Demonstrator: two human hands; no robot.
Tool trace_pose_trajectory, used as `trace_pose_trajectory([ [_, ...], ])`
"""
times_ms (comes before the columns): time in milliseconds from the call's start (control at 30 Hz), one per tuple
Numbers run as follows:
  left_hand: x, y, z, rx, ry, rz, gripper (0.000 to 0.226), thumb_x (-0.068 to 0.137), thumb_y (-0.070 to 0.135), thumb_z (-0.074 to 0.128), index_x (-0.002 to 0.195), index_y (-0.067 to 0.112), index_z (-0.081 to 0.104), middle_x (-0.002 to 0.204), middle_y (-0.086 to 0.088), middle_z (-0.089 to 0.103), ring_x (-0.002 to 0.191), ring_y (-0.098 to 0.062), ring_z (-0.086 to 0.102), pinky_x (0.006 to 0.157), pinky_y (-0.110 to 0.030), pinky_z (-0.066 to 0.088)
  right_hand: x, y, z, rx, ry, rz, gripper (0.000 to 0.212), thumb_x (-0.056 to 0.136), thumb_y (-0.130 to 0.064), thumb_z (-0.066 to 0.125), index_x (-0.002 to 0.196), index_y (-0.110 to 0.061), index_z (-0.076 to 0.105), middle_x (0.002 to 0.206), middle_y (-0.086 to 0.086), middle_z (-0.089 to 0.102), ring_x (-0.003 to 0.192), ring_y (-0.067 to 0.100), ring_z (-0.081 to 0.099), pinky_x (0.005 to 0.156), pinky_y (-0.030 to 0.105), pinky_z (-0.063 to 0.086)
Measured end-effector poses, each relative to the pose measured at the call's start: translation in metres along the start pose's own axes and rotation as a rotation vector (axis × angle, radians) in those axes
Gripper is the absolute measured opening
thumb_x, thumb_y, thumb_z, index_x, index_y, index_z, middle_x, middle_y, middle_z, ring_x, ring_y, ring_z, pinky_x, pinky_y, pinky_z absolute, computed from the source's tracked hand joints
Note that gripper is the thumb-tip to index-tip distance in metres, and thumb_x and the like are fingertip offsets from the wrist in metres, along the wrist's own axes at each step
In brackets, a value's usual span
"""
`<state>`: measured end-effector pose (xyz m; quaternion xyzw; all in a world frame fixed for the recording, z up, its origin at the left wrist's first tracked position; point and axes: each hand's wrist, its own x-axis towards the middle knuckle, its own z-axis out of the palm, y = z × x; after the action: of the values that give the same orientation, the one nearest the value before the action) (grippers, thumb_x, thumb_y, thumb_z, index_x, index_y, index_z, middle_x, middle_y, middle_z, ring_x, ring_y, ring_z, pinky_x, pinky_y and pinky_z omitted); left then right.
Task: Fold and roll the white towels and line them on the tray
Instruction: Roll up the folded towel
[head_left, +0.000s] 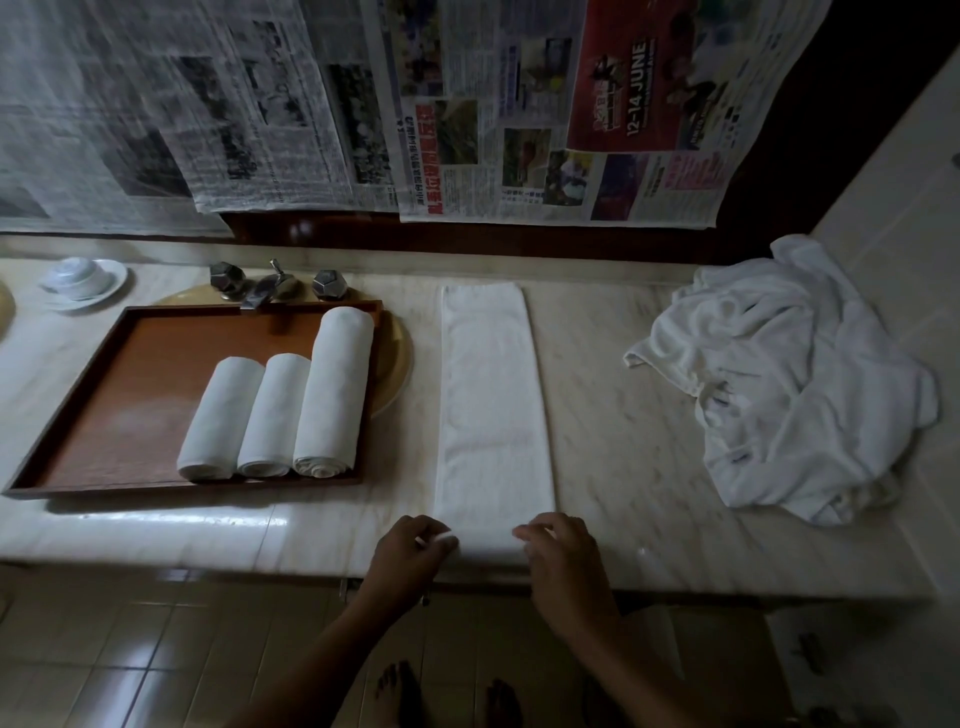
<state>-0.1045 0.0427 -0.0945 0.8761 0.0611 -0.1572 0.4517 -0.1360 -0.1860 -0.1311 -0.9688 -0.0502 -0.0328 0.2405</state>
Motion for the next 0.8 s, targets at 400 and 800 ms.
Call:
trace_pose_trajectory([
  [400, -0.02, -0.028, 0.062, 0.721, 0.068, 0.457, 0.073, 0.084, 0.019, 0.053, 0.155, 0.013, 0.036, 0.162, -0.014, 0.035, 0.151, -0.033, 0.031, 0.119, -0.05, 0.021, -0.023, -0.006, 0.023, -0.247, -0.048, -0.218, 0.07, 0.087, -0.015, 0.038, 0.157, -0.017, 0.038, 0.166, 0.008, 0.027, 0.155, 0.031, 0.02, 0.119, 0.053, 0.016],
  [800, 0.031, -0.034, 0.023, 0.796, -0.131, 0.5, 0.072, 0.102, 0.027, 0.046, 0.163, 0.018, 0.009, 0.169, -0.007, 0.01, 0.157, -0.025, 0.013, 0.128, -0.042, 0.01, 0.029, 0.013, 0.006, -0.278, -0.292, -0.277, 0.087, 0.064, -0.015, 0.08, 0.146, -0.017, 0.052, 0.142, 0.006, 0.06, 0.128, 0.027, 0.06, 0.114, 0.047, 0.034],
])
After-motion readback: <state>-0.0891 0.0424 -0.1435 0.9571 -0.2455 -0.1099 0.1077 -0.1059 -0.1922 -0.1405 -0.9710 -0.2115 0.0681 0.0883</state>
